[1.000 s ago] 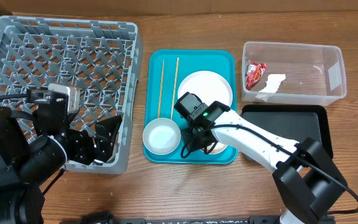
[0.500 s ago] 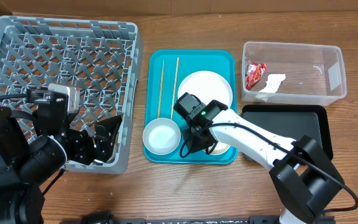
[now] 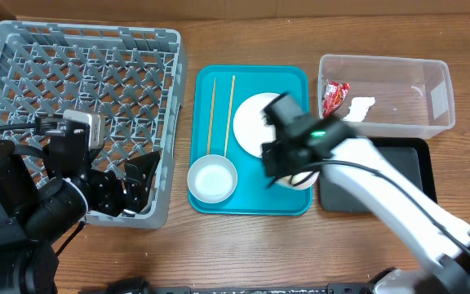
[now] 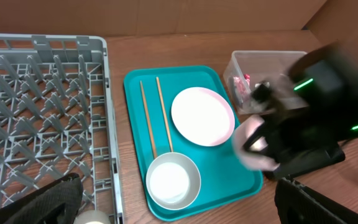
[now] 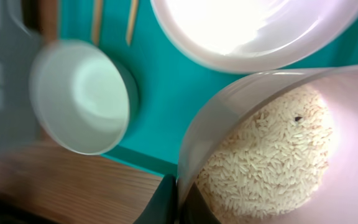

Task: Sort waste into correct bins and load items into the dishwasher

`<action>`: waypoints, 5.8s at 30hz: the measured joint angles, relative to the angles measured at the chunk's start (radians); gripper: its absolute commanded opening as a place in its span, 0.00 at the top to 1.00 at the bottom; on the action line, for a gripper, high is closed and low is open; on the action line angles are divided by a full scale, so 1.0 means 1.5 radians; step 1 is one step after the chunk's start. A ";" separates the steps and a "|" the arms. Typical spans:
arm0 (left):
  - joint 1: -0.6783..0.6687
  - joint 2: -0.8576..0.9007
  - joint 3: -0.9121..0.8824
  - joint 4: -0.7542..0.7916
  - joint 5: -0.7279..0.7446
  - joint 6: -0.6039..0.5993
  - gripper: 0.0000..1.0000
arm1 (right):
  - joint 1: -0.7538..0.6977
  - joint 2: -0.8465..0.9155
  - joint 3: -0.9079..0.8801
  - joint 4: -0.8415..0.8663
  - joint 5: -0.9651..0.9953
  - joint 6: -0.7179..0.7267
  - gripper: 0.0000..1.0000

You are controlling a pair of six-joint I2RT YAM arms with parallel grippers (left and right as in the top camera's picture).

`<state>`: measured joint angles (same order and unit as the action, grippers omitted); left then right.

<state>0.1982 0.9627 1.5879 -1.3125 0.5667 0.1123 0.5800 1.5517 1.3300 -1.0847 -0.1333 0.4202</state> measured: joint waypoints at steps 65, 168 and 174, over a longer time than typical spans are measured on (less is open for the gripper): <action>0.000 0.000 0.000 0.000 -0.002 0.000 0.00 | -0.745 0.020 -0.252 -0.120 -0.869 -0.650 0.96; 0.000 0.000 0.000 0.000 -0.002 0.000 0.00 | -0.122 -0.644 -0.016 0.043 0.274 -0.174 0.00; 0.000 0.000 0.000 0.000 -0.002 0.000 0.00 | -0.311 -0.718 -0.190 0.156 0.187 -0.239 0.00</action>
<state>0.1982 0.9630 1.5879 -1.3125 0.5632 0.1123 0.1143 0.4740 1.0454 -0.8509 0.1478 0.0612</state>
